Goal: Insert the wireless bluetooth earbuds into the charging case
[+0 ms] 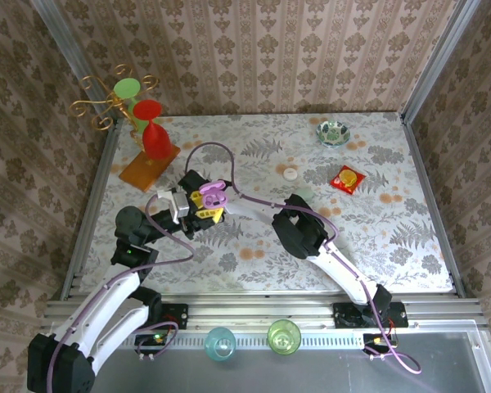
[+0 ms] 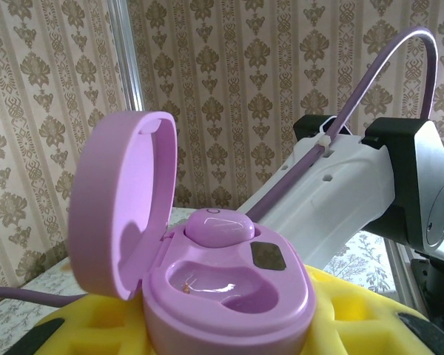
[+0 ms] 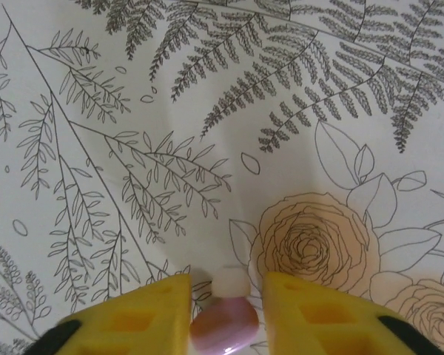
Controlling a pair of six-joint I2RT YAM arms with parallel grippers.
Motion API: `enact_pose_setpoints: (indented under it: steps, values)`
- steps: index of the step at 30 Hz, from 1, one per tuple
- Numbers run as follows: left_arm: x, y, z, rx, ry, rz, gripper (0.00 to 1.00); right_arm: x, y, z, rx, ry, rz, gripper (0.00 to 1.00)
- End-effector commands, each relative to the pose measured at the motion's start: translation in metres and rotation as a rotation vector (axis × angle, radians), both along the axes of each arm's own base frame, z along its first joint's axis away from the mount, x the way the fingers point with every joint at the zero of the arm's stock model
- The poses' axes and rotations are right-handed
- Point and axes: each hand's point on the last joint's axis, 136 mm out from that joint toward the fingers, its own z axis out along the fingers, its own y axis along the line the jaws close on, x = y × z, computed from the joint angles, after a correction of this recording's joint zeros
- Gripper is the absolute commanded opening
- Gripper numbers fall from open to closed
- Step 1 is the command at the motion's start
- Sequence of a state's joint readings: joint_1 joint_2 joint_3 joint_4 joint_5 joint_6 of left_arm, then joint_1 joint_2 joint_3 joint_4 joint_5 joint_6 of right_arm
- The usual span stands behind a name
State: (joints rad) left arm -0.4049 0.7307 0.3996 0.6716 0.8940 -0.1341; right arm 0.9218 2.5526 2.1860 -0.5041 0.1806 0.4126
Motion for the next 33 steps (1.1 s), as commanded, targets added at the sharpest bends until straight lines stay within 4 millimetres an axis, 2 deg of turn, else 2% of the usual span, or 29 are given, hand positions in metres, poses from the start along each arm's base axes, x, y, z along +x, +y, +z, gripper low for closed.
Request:
enact_pose_setpoints:
  steps: [1,8,13,17,27,30,33]
  values:
    - [-0.006,0.000,0.010,-0.004,-0.042,-0.013,0.22,-0.008,-0.006,-0.007,-0.065,0.024,0.013,0.23]
    - [-0.005,0.000,0.010,-0.004,-0.043,-0.007,0.22,-0.014,-0.015,0.010,-0.062,0.018,0.018,0.18]
    - [-0.006,0.001,0.013,-0.008,-0.047,-0.008,0.23,-0.024,-0.039,0.024,-0.030,0.016,-0.015,0.18]
    - [-0.007,0.001,0.012,-0.010,-0.046,-0.009,0.23,-0.038,-0.082,0.026,-0.023,0.041,-0.074,0.18]
    - [-0.008,0.001,0.009,-0.005,-0.040,-0.005,0.23,-0.104,-0.243,0.017,-0.129,0.103,-0.323,0.19]
    - [-0.008,0.000,0.008,-0.003,-0.040,-0.007,0.23,-0.122,-0.275,0.013,-0.153,0.140,-0.393,0.21]
    - [-0.007,-0.001,0.008,-0.002,-0.040,-0.008,0.23,-0.134,-0.292,0.005,-0.165,0.178,-0.445,0.21]
